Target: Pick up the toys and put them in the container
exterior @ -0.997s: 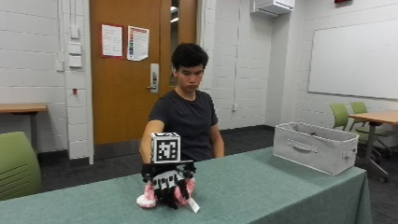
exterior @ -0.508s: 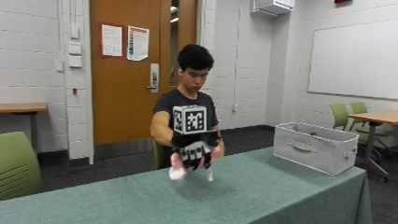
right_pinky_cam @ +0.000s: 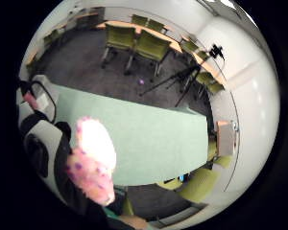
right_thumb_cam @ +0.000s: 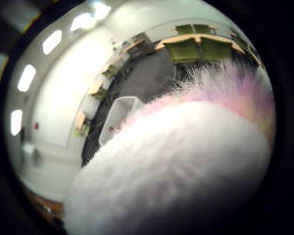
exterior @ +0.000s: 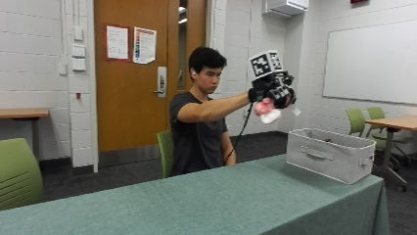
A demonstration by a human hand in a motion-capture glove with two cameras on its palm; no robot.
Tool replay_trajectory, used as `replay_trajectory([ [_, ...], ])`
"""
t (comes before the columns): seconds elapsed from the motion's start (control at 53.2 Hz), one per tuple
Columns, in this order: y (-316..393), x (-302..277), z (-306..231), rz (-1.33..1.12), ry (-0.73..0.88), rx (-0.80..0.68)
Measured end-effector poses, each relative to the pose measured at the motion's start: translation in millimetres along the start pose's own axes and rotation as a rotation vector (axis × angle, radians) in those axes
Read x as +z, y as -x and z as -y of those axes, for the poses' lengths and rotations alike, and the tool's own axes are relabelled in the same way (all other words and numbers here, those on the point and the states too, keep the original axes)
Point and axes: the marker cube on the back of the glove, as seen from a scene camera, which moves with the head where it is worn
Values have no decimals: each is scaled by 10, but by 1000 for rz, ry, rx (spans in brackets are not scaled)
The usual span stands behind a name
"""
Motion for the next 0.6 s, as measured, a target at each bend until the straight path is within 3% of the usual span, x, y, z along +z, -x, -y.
replay_trajectory([
  [0.113, 912, -11, 290, 61, -1, -200],
  [0.207, 1572, 31, 580, 59, -13, -202],
  [0.301, 2337, 136, 769, 61, -28, -358],
  [0.357, 2636, 257, 851, -7, -29, -357],
  [0.432, 3214, 435, 979, -31, -18, -223],
  [0.47, 3494, 501, 981, 10, -8, -269],
  [0.526, 3502, 598, 1021, 12, -9, -406],
  [0.602, 3103, 671, 1166, 105, 9, -434],
])
